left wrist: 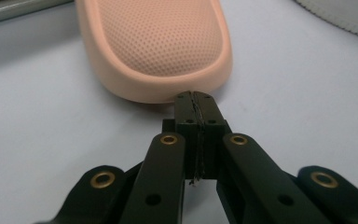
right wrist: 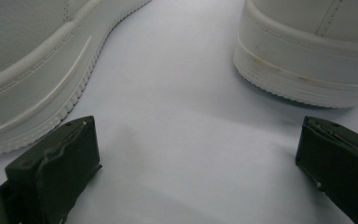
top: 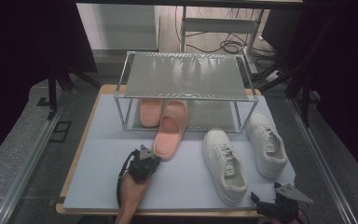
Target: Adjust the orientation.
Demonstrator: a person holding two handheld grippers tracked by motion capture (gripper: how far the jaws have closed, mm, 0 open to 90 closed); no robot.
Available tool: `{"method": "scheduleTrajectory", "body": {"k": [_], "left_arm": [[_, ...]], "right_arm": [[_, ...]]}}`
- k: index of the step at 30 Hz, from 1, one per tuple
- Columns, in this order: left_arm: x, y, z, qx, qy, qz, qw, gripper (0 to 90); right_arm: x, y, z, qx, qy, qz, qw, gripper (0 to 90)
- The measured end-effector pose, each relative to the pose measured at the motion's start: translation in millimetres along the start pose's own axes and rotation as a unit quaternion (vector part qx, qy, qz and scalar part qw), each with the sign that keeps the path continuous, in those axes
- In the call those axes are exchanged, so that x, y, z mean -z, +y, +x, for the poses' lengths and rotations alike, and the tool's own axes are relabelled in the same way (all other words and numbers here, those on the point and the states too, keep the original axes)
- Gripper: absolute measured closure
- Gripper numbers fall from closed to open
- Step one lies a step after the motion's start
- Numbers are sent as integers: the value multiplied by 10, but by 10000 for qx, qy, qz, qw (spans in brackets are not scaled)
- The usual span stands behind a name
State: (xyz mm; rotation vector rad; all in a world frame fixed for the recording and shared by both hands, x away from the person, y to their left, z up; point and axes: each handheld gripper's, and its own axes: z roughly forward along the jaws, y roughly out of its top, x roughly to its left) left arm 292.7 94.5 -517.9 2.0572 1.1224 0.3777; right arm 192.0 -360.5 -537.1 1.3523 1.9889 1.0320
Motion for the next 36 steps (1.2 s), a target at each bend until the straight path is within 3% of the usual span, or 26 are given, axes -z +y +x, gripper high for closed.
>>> {"method": "scheduleTrajectory", "body": {"k": [10,22,30,36], "left_arm": [[-147,143,-99,-79,-96,-83,9999,892],[-140,268,-44,73,-2,-354,9993,877],[-204,302,-121,0,-47,-314,9995,872],[-288,380,-103,-7,91,-275,9996,874]], "right_arm": [[0,-1,-1,4,0,-1,10000,0],[1,-1,0,3,-2,-1,10000,0],[1,-1,0,5,1,-2,10000,0],[1,-1,-2,11,-4,-6,10000,0]]}}
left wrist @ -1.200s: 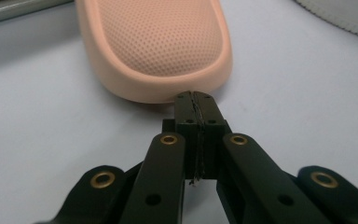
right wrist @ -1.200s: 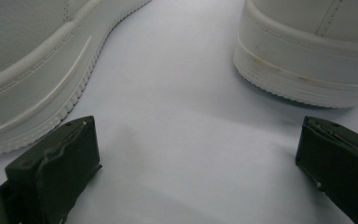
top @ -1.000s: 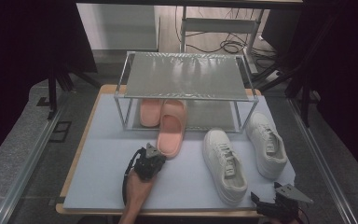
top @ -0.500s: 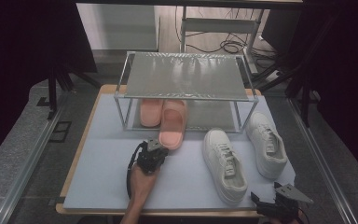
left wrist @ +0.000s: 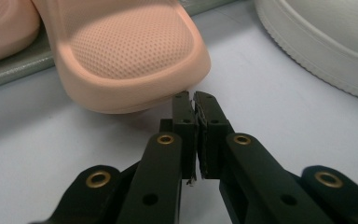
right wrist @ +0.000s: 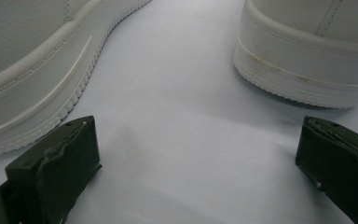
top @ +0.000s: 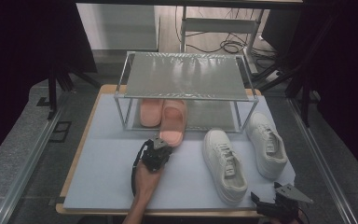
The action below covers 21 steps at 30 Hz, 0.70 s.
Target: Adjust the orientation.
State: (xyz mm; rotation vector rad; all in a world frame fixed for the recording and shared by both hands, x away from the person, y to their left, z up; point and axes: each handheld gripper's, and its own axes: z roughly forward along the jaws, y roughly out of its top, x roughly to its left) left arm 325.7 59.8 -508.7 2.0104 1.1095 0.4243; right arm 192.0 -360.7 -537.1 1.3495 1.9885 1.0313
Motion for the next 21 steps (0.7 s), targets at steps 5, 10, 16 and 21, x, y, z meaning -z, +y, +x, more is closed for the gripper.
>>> {"method": "scheduleTrajectory", "body": {"k": [5,10,16,21], "left_arm": [[-66,42,62,53,74,-5,10000,886],[-129,94,142,146,128,-7,9998,891],[-204,147,217,203,122,7,9997,894],[-271,207,252,187,184,48,9996,894]], "right_arm": [[1,0,-1,2,2,0,10000,0],[2,0,-1,5,3,5,10000,0],[2,0,-1,5,3,4,10000,0],[2,0,-1,6,4,3,10000,0]]}}
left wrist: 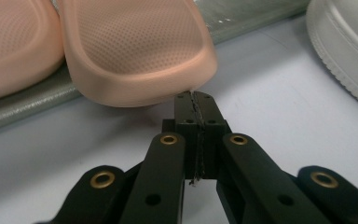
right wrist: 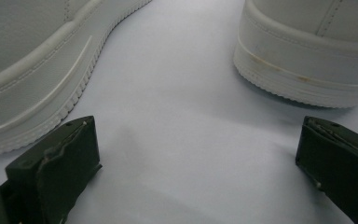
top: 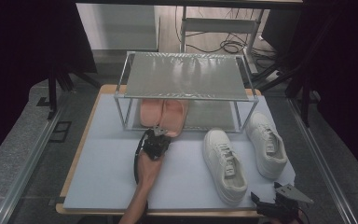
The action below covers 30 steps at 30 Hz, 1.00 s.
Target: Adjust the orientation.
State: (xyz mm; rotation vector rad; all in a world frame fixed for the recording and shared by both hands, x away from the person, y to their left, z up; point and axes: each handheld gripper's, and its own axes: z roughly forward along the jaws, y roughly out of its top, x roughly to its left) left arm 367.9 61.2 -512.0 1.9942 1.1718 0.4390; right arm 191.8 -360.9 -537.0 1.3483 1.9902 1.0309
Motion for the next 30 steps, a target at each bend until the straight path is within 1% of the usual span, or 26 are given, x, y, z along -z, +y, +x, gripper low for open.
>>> {"method": "scheduleTrajectory", "body": {"k": [4,8,17,23,30], "left_arm": [[-43,41,8,-15,35,39,10000,894],[-95,80,27,34,46,41,10000,894],[-197,154,46,77,118,65,9999,893],[-253,186,68,111,127,64,9998,893],[-325,240,93,137,146,131,9997,890]], "right_arm": [[0,0,0,2,0,0,10000,0],[0,-1,0,2,-1,-1,10000,0],[1,-1,0,-2,7,1,10000,0],[1,-1,0,-2,9,0,10000,0],[1,-1,0,-6,9,-2,10000,0]]}}
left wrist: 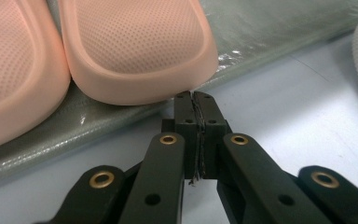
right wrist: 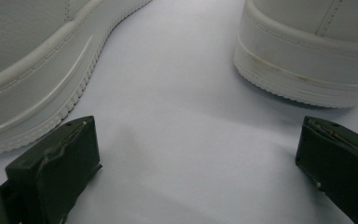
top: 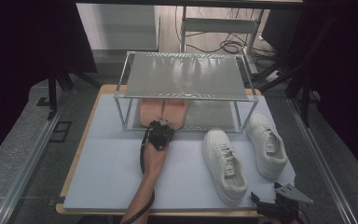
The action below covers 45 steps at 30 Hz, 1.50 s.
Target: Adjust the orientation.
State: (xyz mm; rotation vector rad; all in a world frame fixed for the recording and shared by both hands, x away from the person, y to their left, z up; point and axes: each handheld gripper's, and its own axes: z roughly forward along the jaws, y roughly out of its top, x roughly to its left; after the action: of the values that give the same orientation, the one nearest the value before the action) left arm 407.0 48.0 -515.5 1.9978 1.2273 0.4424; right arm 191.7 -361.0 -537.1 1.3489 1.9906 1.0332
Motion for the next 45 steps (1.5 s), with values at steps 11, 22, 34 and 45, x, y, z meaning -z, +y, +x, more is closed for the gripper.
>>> {"method": "scheduleTrajectory", "body": {"k": [11,22,34,45], "left_arm": [[-111,14,0,74,13,86,9999,880],[74,63,-85,-56,-85,-99,9999,847],[375,-38,-134,-300,-251,-142,9991,613],[740,-263,-106,-406,-430,-96,9982,422]], "right_arm": [[1,0,0,-4,3,0,10000,0],[0,-1,0,1,2,-2,10000,0],[0,0,0,2,-1,2,10000,0],[-1,1,2,-4,-8,8,10000,0]]}}
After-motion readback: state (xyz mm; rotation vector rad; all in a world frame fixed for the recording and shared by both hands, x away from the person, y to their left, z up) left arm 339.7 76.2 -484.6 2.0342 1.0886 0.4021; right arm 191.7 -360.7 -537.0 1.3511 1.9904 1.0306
